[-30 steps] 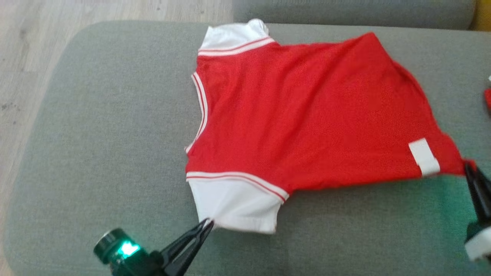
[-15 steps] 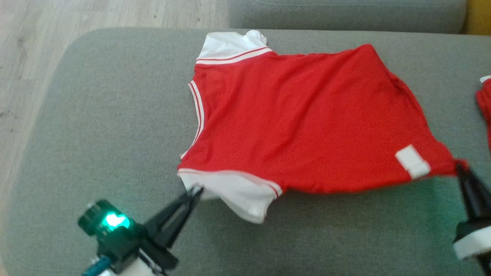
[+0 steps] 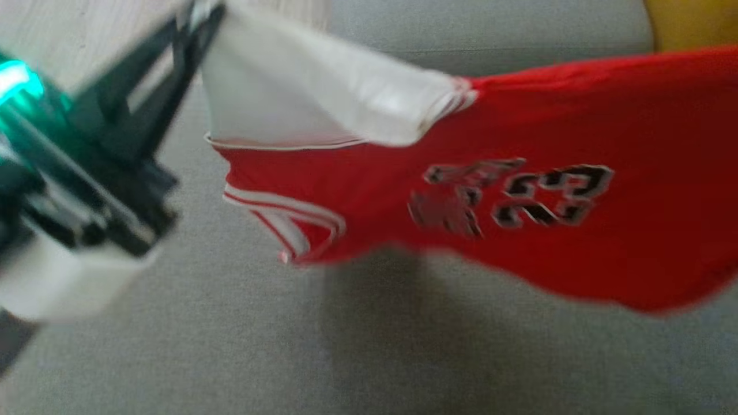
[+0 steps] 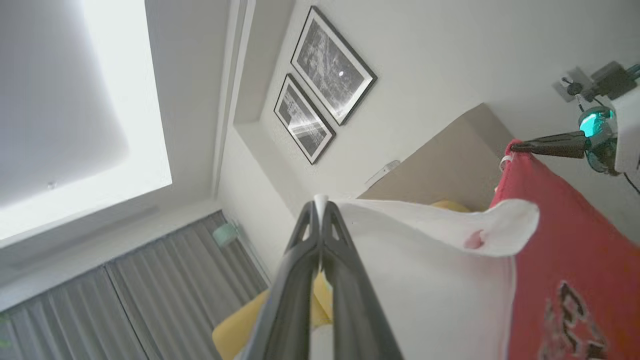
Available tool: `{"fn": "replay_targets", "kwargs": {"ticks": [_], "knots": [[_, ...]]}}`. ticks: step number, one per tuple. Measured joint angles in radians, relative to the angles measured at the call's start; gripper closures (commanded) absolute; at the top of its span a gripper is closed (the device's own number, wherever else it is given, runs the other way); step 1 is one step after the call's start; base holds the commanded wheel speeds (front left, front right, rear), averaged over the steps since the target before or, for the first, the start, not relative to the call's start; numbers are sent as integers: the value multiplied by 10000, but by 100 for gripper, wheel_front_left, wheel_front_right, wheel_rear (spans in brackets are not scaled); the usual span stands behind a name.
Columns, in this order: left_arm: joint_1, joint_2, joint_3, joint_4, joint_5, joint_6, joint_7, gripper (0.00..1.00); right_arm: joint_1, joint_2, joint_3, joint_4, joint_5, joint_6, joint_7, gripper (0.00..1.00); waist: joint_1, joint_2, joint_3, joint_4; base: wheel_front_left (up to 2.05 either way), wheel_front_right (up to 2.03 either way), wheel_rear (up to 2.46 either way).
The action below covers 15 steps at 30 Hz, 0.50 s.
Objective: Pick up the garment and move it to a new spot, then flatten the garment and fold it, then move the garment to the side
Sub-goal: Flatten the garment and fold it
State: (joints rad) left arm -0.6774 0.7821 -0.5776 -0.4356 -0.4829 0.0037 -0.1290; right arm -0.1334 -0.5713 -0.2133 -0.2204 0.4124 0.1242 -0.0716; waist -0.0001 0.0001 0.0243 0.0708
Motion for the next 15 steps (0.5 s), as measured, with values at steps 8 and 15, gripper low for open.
{"fn": "replay_targets", "kwargs": {"ticks": [8,15], "knots": [[-3355,-1124,-1133,2849,253,-1145,1091,100,-2515,-903,1091,1490,303,0,1135,100,2,0,855,-38,0,0,0],[-4993,-2801,-2744,6794,355,-1363,763,100,-4736,-1057,3271,4105,685,0,1279,100,5,-1,2573,8,0,0,0]]}}
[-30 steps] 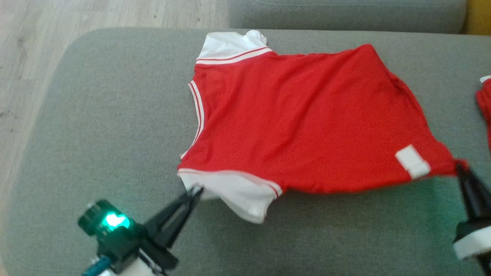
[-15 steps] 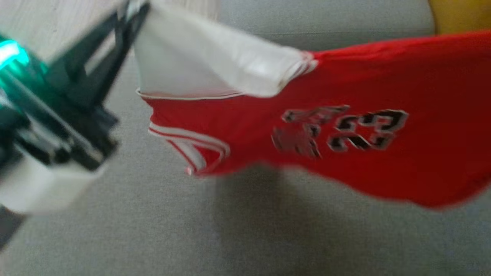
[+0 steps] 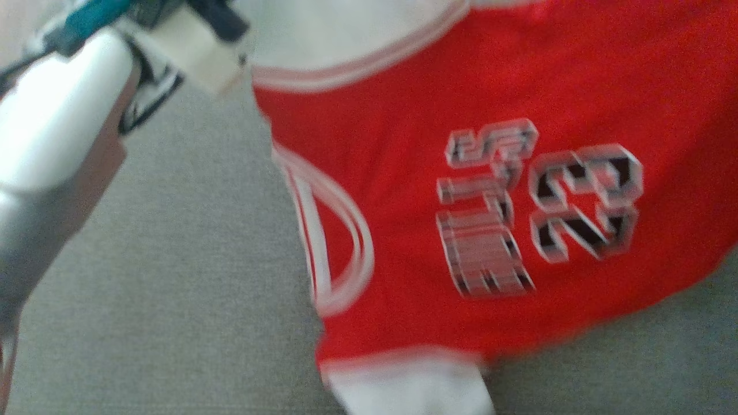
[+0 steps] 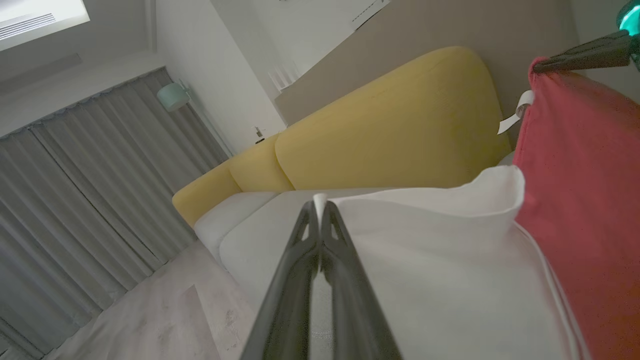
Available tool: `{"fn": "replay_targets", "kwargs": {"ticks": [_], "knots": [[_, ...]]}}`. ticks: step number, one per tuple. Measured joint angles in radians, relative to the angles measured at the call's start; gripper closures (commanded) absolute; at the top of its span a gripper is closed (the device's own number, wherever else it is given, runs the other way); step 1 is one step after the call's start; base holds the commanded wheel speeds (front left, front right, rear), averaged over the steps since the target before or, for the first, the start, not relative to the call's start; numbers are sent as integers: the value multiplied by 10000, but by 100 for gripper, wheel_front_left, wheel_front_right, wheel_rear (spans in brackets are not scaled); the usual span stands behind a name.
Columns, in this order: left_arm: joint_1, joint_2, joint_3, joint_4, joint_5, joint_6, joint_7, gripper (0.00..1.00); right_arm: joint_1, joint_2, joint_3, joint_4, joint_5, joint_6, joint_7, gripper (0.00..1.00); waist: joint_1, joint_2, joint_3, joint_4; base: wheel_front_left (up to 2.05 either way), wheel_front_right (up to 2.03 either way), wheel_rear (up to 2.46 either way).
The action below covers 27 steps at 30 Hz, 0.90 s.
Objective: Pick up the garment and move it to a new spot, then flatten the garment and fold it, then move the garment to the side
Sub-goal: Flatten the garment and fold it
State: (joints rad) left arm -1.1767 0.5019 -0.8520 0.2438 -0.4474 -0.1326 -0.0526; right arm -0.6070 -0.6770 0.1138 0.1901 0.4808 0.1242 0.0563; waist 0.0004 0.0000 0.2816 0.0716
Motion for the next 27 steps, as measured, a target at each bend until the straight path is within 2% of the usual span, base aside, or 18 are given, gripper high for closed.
{"fn": "replay_targets", "kwargs": {"ticks": [2,3,5,6,7,8,12,16,19,23,27], "knots": [[-655,-374,-194,1081,336,0,-479,100,-868,33,493,805,33,0,-146,100,1,0,558,-4,0,0,0],[-1307,-755,-211,2146,819,130,-1047,100,-1786,102,897,1582,52,0,-401,100,1,0,1094,-20,0,0,0],[-1867,-1154,-151,3152,1208,631,-1561,100,-2664,322,1164,2389,155,0,-725,100,2,0,1583,-53,0,0,0],[-1867,-1154,-151,3152,1208,631,-1561,100,-2664,322,1164,2389,155,0,-725,51,2,0,1583,-53,0,0,0],[-2070,-1375,-58,3618,1237,800,-1699,29,-3030,468,1260,2765,205,0,-903,0,3,0,1798,-76,0,0,0],[-2180,-1574,100,3983,1227,945,-1804,0,-3312,604,1421,3080,242,0,-1110,0,3,0,1985,-103,0,0,0],[-2017,-2027,109,4780,1310,1101,-1973,0,-3617,874,2251,3814,662,0,-1898,0,3,-1,2345,-280,0,0,0],[-925,-2113,257,4195,1298,1465,-2044,0,-3139,750,2431,3954,1214,0,-2600,0,-7,0,2002,-339,0,0,0],[562,-2025,470,3033,1277,1965,-2052,0,-2153,579,2435,3716,1620,0,-2803,0,-6,0,1606,-312,0,0,0],[3291,-1889,780,1329,1049,2880,-2052,0,-132,581,2167,3404,1946,0,-2892,0,-8,0,982,-277,0,0,0],[6070,-1812,757,355,589,3570,-2050,0,1869,681,1628,3106,2040,0,-2943,0,-8,0,332,-269,0,0,0]]}}
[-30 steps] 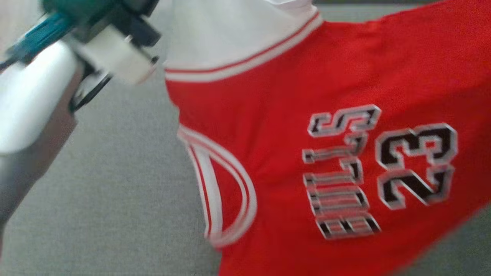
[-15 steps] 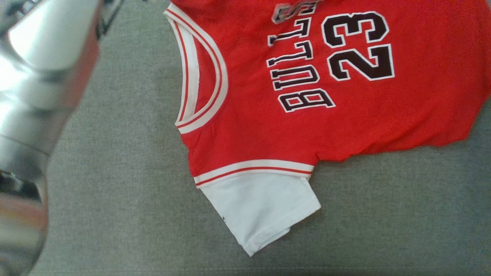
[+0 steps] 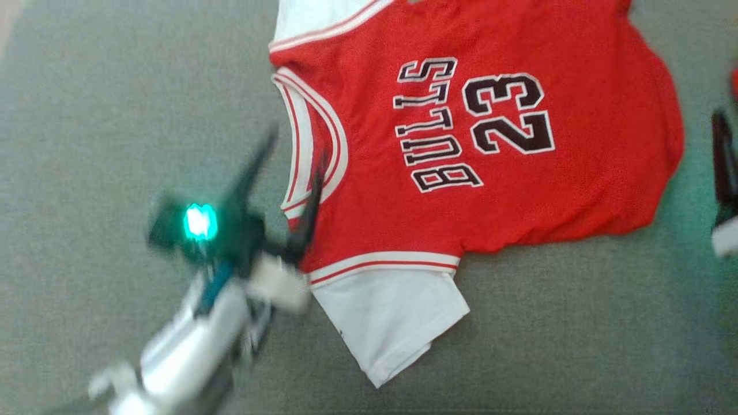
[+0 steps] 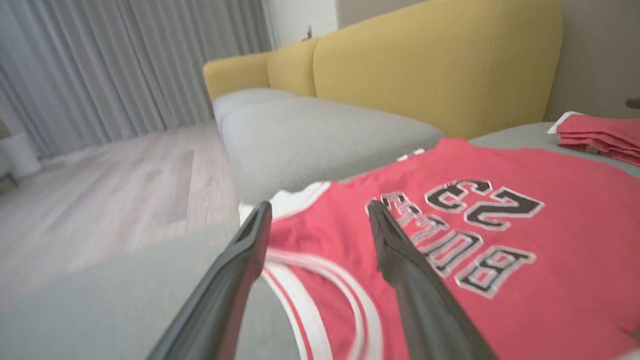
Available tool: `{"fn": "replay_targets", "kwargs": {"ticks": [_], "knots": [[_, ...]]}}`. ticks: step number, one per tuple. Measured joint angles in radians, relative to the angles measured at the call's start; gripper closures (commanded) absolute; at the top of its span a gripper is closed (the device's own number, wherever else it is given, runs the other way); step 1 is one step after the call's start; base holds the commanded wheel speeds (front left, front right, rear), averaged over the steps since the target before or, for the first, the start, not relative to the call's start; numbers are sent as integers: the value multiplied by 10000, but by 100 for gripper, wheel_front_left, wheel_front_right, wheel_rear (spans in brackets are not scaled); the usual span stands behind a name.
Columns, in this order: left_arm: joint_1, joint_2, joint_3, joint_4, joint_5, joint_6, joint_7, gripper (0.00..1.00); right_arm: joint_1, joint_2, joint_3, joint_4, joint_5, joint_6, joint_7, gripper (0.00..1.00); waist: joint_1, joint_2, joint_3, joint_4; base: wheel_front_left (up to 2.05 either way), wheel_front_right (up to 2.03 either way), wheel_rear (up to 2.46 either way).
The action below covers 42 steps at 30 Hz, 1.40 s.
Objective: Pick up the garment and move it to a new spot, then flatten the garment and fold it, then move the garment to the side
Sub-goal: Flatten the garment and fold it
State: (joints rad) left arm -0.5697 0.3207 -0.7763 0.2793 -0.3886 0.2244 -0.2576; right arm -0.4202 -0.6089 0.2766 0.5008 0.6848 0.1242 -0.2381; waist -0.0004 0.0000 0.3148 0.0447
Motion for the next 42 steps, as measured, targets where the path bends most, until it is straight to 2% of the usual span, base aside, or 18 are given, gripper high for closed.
{"fn": "replay_targets", "kwargs": {"ticks": [6,8,13,15,20,27,29,30,35,36,37,38,42], "knots": [[3002,-384,-339,-441,-1018,506,12,0,2093,642,-838,-792,-242,0,665,0,1,0,-785,-11,0,0,0],[3437,-525,-393,-453,-1164,673,38,0,2606,790,-953,-1070,-508,0,1122,0,1,0,-942,0,0,0,0],[3593,-732,-683,-217,-1465,644,629,0,3122,1035,-1448,-1187,-1139,0,2130,0,5,0,-1015,101,0,0,0],[3590,-894,-765,-113,-1641,520,941,0,3084,1237,-1718,-1310,-1290,-2,2326,0,4,0,-989,142,0,0,0],[3507,-1147,-1177,255,-2105,-134,1831,0,3005,1756,-2105,-1415,-1204,0,2855,0,5,0,-786,217,0,0,0],[3014,-1361,-1509,617,-2190,-604,2316,0,1694,1979,-2844,-612,-1697,0,3557,0,5,0,-514,287,0,0,0],[2878,-1448,-1607,690,-2190,-731,2339,70,1335,2029,-2895,-359,-1657,0,3801,0,5,0,-459,364,0,0,0],[2828,-1455,-1618,719,-2190,-848,2339,100,1175,2063,-2941,-213,-1649,0,3887,0,6,0,-436,407,0,0,0],[2793,-1524,-1699,754,-2167,-1118,1827,100,693,2134,-3149,662,-1561,-2,4508,0,6,0,-371,682,0,0,0],[2788,-1553,-1697,738,-2157,-1131,1653,100,620,2138,-3154,825,-1534,0,4598,24,6,0,-364,747,0,0,0],[2773,-1570,-1695,721,-2123,-1198,1492,100,549,2146,-3170,957,-1473,0,4604,71,5,0,-361,809,0,0,0],[2748,-1586,-1691,692,-2063,-1197,1350,100,476,2148,-3179,1055,-1471,0,4604,100,6,0,-363,866,0,0,0],[2609,-1592,-1605,449,-1948,-1152,932,100,267,2148,-3200,1273,-1463,0,4598,100,6,0,-421,1014,0,0,0]]}}
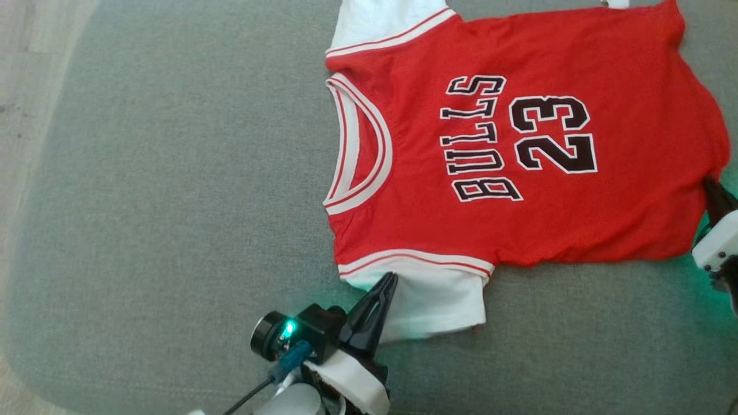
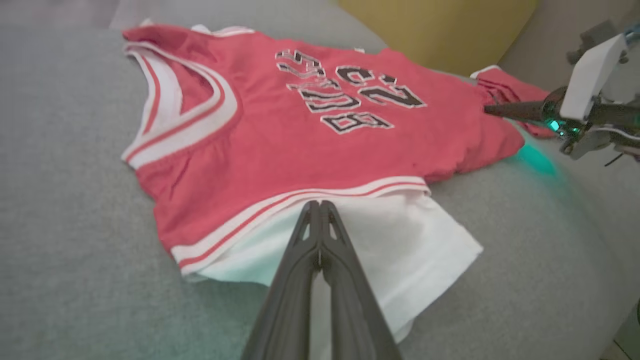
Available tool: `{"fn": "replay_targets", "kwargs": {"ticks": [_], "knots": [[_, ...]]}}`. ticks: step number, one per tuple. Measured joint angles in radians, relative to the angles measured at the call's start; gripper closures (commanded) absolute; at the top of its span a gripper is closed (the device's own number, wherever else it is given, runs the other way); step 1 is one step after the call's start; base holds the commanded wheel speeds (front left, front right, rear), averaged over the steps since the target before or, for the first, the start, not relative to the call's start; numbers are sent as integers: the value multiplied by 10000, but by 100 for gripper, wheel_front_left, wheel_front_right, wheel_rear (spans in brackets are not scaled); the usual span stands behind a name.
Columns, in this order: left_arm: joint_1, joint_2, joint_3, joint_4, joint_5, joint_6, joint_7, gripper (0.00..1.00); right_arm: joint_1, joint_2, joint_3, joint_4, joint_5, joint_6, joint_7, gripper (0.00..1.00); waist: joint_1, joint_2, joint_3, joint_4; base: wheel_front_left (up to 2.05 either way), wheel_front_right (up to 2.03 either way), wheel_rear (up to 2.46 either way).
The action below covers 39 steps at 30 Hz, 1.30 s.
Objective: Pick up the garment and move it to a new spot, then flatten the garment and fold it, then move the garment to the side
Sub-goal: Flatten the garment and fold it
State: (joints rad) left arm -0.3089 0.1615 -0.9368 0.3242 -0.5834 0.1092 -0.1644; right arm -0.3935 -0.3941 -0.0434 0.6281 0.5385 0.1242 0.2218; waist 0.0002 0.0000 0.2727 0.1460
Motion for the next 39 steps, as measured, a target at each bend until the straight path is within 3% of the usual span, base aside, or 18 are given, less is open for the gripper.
{"fn": "replay_targets", "kwargs": {"ticks": [6,12,18,22,24,26,27,29,35,39], "knots": [[0,236,546,-917,128,500,-570,100,79,-441,-104,-123,190,0,-328,100,-1,0,-348,125,0,0,0],[66,1239,1768,-2560,134,859,-748,100,1332,-1436,19,-1783,1260,0,-345,100,-2,0,-788,197,0,0,0],[58,2382,2800,-4370,-343,842,-531,100,2636,-2431,-782,-3407,2311,0,-192,100,-3,0,-1239,213,0,0,0],[12,2777,3091,-5570,-667,828,-4,100,3079,-2694,-1521,-4644,2637,0,73,100,-3,0,-1538,164,0,0,0],[15,2876,3055,-5915,-817,771,353,100,3315,-2721,-1567,-5256,2627,0,418,100,-4,0,-1642,63,0,0,0],[28,2838,2266,-5927,-890,594,1018,100,3694,-2650,-1569,-5833,2568,0,884,100,-3,0,-1680,-121,0,0,0],[33,2709,1921,-5797,-794,564,1149,97,3749,-2558,-1592,-5927,2481,0,968,100,-4,0,-1649,-159,0,0,0],[29,2165,1264,-5248,-696,520,1463,0,3789,-2372,-1613,-6094,2320,0,1120,100,-3,0,-1516,-211,0,0,0],[-158,10,-566,-2286,-1126,-453,2345,0,3508,-2059,-1348,-6211,1956,0,1461,100,-1,0,-935,-417,0,0,0],[-744,-706,-719,-510,-1482,-840,2472,0,3085,-2048,-1216,-6209,1881,0,1496,100,0,0,-508,-616,0,0,0]]}}
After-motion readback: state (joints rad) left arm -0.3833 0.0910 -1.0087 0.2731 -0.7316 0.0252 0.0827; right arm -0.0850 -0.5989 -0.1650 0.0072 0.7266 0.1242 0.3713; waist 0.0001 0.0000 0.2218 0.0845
